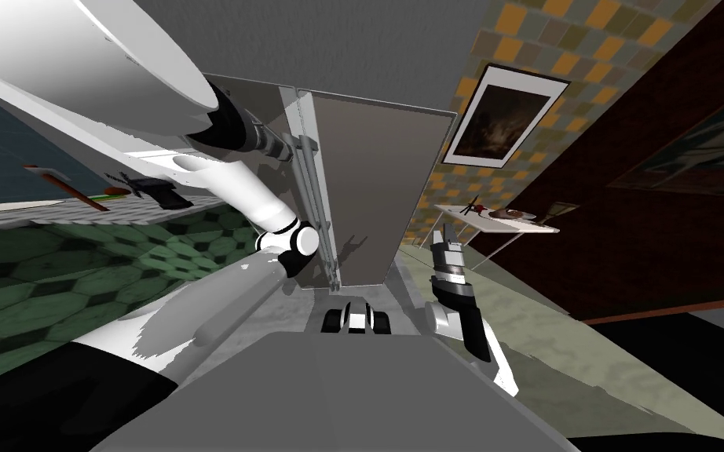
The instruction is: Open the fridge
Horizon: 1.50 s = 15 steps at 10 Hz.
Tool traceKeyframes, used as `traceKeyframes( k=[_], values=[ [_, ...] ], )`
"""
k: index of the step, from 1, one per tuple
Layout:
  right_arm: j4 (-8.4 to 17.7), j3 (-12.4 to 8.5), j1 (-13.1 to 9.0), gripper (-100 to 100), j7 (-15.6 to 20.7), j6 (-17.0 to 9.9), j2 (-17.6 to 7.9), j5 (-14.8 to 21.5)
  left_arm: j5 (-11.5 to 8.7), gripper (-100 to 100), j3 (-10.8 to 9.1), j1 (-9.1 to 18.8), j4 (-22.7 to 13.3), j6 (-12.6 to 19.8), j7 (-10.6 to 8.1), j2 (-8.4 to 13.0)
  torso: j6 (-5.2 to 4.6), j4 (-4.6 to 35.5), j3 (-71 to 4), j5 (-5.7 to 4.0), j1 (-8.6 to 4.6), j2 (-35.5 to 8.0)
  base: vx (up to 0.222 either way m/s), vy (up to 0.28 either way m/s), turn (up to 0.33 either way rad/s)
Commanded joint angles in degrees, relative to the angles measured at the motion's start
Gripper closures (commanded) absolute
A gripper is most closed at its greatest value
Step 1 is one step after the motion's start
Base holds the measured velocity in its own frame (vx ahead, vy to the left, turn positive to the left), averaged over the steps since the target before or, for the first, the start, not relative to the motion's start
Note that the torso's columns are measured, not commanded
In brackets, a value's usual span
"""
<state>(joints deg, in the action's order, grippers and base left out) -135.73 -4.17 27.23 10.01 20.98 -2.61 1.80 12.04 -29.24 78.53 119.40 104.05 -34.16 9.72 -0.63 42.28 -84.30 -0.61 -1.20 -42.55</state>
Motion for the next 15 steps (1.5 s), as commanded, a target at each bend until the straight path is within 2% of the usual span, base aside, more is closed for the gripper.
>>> traceKeyframes(
  k=[1,2,3,4,5,6,7,8,9,10,11,13,15],
  values=[
    [0.0,0.0,0.0,0,0.0,0.0,0.0,0.0,0.0,-100,-1.36,-0.7,0.6,-0.2,-0.59,0.0,0.15,0.0,0.0,-0.03,-0.08,0.0,0.108,0.150,0.034],
    [0.0,0.0,0.0,0,0.0,0.0,0.0,0.0,0.1,-100,-0.80,-0.4,0.6,0.1,-0.21,0.1,0.38,0.0,-0.3,0.28,0.73,0.4,0.069,0.092,0.002],
    [0.0,0.0,0.0,0,0.0,0.0,0.0,0.0,0.2,100,-0.91,-0.4,0.7,0.1,-0.30,0.1,0.48,-0.1,-0.4,0.50,0.94,0.4,0.005,0.014,0.011],
    [0.0,0.0,0.0,0,0.0,0.0,0.0,0.0,-0.5,-100,0.28,-0.1,-0.3,0.2,0.35,-0.6,0.53,-0.1,-0.3,0.51,0.91,0.3,-0.026,-0.088,-0.090],
    [0.0,0.0,0.0,0,0.0,0.0,0.0,0.0,-0.7,-100,0.60,0.1,-0.6,0.2,0.52,-0.8,0.34,-0.1,-0.2,0.34,0.46,0.2,-0.030,-0.135,-0.025],
    [0.0,0.0,0.0,0,0.0,0.0,0.0,0.0,-0.1,-100,0.00,0.2,-0.2,-0.4,0.23,0.0,0.08,-0.2,-0.1,0.02,-0.22,0.1,-0.008,-0.033,0.049],
    [0.0,0.0,0.0,0,0.0,0.0,0.0,0.0,-0.1,-100,-1.47,-0.7,0.4,-0.8,-0.42,0.0,0.13,-0.1,-0.1,-0.03,-0.11,0.1,0.083,0.129,0.052],
    [0.0,0.0,0.0,0,0.0,0.0,0.0,0.0,0.1,-100,-1.08,-0.3,0.2,-0.9,-0.03,0.4,0.24,-0.1,-0.3,0.22,0.56,0.4,0.056,0.090,0.038],
    [0.0,0.0,0.0,0,0.0,0.0,0.0,0.0,0.1,100,-1.30,-0.2,0.3,-1.1,-0.14,0.6,0.26,-0.3,-0.4,0.36,0.59,0.5,0.003,0.024,0.016],
    [0.0,0.0,0.0,0,0.0,0.0,0.0,0.0,1.9,100,-1.10,-0.6,0.8,-1.0,-0.21,1.9,0.42,-0.2,-0.4,0.39,0.60,0.4,-0.075,-0.162,0.187],
    [0.0,0.0,0.0,0,0.0,0.0,0.0,0.0,1.9,100,-1.10,-0.6,0.8,-1.0,-0.21,1.9,0.58,0.0,-0.2,0.37,0.39,0.1,-0.130,-0.245,0.139],
    [0.0,0.0,0.0,0,0.0,0.0,0.0,0.0,3.7,100,-0.88,-1.0,1.2,-0.9,-0.29,3.1,0.61,0.1,-0.1,0.55,1.07,0.0,-0.145,-0.200,0.106],
    [0.0,0.0,0.0,0,0.0,0.0,0.0,0.0,5.5,100,-0.67,-1.3,1.6,-0.7,-0.36,4.4,0.62,0.0,-0.2,0.56,1.04,0.2,-0.159,-0.256,0.146]
  ],
)
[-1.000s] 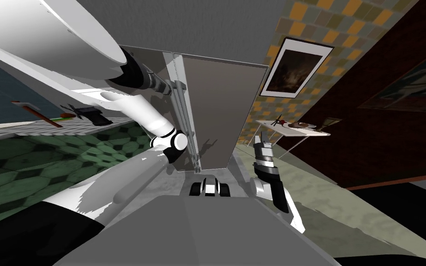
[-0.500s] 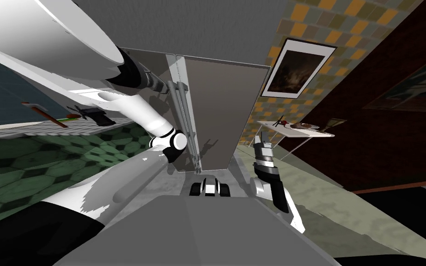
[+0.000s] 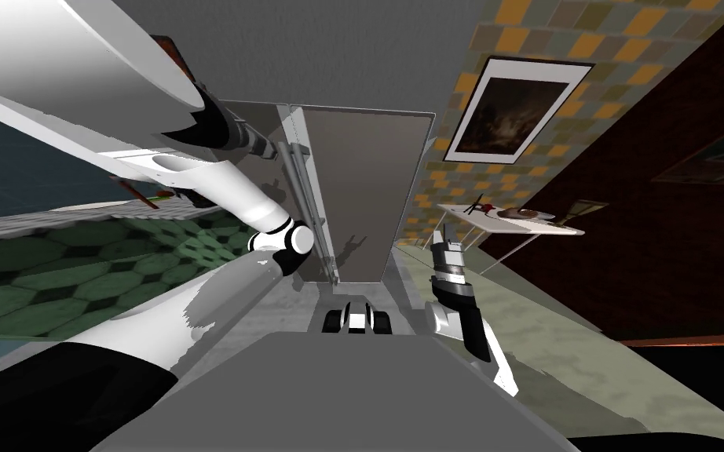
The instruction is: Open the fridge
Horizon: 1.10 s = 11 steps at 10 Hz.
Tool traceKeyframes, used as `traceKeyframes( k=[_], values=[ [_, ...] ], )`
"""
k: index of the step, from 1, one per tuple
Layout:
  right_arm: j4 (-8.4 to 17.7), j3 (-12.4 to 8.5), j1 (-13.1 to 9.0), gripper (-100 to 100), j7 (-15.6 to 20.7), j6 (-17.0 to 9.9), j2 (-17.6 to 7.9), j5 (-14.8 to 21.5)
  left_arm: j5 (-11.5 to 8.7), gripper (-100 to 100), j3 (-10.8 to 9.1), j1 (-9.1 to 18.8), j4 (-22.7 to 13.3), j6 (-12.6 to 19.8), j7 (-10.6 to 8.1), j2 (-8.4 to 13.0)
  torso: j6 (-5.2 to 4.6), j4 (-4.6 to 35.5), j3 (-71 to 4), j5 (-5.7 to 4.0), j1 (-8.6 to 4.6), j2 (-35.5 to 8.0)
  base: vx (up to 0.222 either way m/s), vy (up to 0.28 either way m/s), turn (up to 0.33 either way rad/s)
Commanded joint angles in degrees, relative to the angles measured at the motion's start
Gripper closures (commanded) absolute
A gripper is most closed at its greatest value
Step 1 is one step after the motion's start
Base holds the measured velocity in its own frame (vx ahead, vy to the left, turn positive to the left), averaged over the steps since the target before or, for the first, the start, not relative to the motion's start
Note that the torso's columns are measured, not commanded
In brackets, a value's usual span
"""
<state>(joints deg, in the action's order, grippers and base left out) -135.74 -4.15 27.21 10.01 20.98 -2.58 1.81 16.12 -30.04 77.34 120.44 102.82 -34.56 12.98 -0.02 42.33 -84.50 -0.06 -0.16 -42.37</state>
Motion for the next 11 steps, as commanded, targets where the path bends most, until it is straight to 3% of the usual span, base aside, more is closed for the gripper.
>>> traceKeyframes(
  k=[1,4,5,6,11],
  values=[
    [0.0,0.0,0.0,0,0.0,0.0,0.0,0.0,2.3,100,0.24,-0.3,0.8,0.6,0.00,1.7,-0.01,0.0,-0.1,0.01,0.06,0.1,-0.206,-0.222,0.122],
    [0.0,0.0,0.0,0,0.0,0.0,0.0,0.0,5.0,100,0.57,-0.9,1.4,0.9,-0.11,3.6,0.02,-0.1,-0.1,0.08,0.19,0.2,-0.181,-0.230,0.155],
    [0.0,0.0,0.0,0,0.0,0.0,0.0,0.0,4.5,100,0.60,-1.0,1.4,0.8,-0.15,3.0,0.00,0.0,-0.1,0.02,0.02,0.1,-0.099,-0.123,0.033],
    [0.0,0.0,0.0,0,0.0,0.0,0.0,0.0,5.1,-100,0.55,-0.8,0.7,0.8,-0.31,3.5,0.00,-0.1,-0.2,0.10,0.43,0.3,0.085,-0.057,-0.016],
    [0.0,0.0,0.0,0,0.0,0.0,0.0,0.0,6.8,-100,0.30,0.0,-1.5,0.7,-0.71,4.7,0.01,0.0,0.0,0.01,0.03,0.0,0.175,-0.037,0.001]
  ],
)
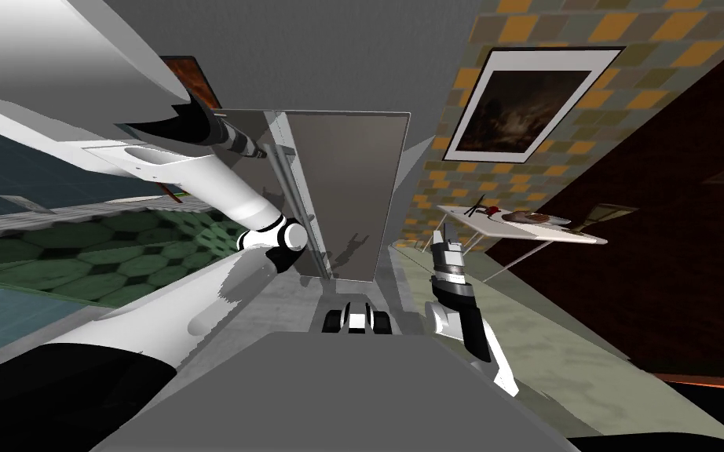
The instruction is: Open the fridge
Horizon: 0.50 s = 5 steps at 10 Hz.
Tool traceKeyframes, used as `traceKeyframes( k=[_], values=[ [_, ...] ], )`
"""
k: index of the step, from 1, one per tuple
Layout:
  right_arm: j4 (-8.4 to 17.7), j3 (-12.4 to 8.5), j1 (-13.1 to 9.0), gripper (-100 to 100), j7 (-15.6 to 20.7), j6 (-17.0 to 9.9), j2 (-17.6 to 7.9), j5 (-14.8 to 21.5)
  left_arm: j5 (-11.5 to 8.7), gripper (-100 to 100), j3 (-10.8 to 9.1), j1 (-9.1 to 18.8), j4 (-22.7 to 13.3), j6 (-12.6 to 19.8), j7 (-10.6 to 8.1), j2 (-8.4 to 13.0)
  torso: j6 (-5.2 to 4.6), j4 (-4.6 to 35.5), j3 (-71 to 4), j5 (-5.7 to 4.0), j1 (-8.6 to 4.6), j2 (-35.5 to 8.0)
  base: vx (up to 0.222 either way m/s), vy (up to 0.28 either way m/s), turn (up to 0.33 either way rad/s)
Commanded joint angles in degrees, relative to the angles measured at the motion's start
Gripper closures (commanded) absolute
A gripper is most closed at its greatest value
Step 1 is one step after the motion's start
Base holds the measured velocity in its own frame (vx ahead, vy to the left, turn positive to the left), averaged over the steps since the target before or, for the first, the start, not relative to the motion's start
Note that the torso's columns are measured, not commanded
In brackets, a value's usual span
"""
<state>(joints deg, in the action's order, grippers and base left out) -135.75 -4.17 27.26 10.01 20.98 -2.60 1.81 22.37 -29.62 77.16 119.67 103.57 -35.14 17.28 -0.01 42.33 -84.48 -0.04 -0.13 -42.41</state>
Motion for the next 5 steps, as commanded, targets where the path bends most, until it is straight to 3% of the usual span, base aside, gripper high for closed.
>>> traceKeyframes(
  k=[1,5],
  values=[
    [0.0,0.0,0.0,0,0.0,0.0,0.0,0.0,0.8,-100,-0.17,0.4,-1.2,-0.1,-0.22,0.7,0.01,0.0,0.0,0.00,0.04,0.0,0.200,-0.043,-0.002],
    [0.0,0.0,0.0,0,0.0,0.0,0.0,0.0,2.4,-100,-0.42,1.2,-3.4,-0.1,-0.61,1.9,0.01,-0.1,-0.1,0.03,0.12,0.2,0.193,-0.047,-0.002]
  ],
)
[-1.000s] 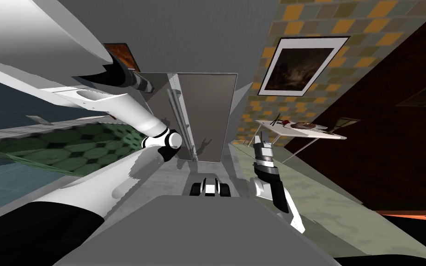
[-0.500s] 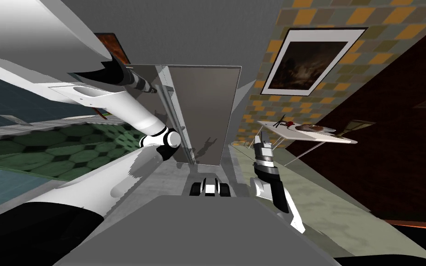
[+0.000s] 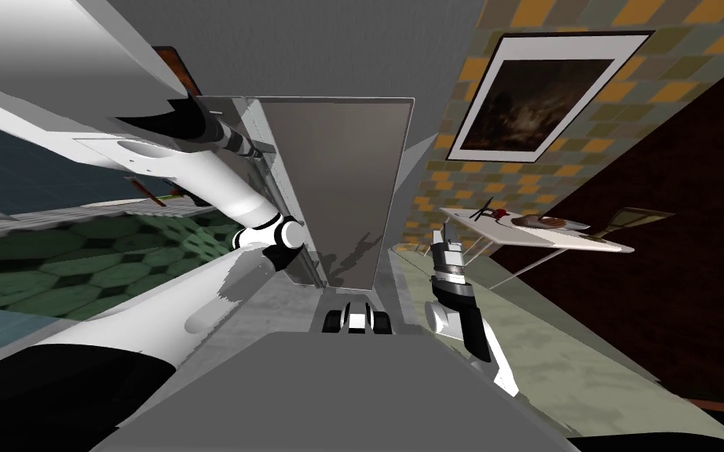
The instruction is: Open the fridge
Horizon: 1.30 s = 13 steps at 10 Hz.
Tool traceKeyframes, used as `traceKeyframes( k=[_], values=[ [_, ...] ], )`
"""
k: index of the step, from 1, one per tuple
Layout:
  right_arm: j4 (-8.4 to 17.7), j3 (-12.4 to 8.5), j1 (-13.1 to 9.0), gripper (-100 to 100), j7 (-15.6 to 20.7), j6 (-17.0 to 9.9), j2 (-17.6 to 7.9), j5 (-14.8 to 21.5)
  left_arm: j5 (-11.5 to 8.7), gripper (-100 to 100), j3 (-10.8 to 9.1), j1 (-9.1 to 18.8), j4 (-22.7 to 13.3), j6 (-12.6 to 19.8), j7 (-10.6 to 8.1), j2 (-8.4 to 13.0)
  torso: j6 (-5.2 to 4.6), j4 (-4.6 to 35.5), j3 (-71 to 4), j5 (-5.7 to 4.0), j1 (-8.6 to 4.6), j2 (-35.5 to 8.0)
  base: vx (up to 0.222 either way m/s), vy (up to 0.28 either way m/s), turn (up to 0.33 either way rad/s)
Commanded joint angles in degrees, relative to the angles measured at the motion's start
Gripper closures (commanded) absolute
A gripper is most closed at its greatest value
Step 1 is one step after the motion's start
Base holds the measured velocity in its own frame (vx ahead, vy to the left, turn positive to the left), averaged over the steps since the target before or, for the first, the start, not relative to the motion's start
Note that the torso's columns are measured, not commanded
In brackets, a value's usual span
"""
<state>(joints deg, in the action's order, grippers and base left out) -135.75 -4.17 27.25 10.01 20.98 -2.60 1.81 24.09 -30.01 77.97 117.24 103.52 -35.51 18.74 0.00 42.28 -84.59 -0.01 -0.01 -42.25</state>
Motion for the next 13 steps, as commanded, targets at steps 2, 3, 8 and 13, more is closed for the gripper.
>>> traceKeyframes(
  k=[2,3,8,13],
  values=[
    [0.0,0.0,0.0,0,0.0,0.0,0.0,0.0,0.8,-100,-0.06,0.4,-1.0,0.0,-0.20,0.6,0.00,0.0,0.0,0.01,-0.01,-0.1,0.129,-0.044,0.001],
    [0.0,0.0,0.0,0,0.0,0.0,0.0,0.0,0.9,-100,-0.06,0.4,-1.1,0.0,-0.22,0.6,0.00,0.1,0.2,0.03,0.08,-0.4,0.019,-0.006,-0.001],
    [0.0,0.0,0.0,0,0.0,0.0,0.0,0.0,4.4,100,0.34,-0.3,-1.2,-0.2,-0.34,3.2,0.04,0.1,0.3,0.04,-0.02,-0.3,-0.058,-0.132,0.099],
    [0.0,0.0,0.0,0,0.0,0.0,0.0,0.0,8.8,100,0.84,-1.2,-1.4,-0.5,-0.50,6.5,0.01,0.1,0.0,-0.11,-0.04,-0.1,-0.105,-0.209,0.135]
  ],
)
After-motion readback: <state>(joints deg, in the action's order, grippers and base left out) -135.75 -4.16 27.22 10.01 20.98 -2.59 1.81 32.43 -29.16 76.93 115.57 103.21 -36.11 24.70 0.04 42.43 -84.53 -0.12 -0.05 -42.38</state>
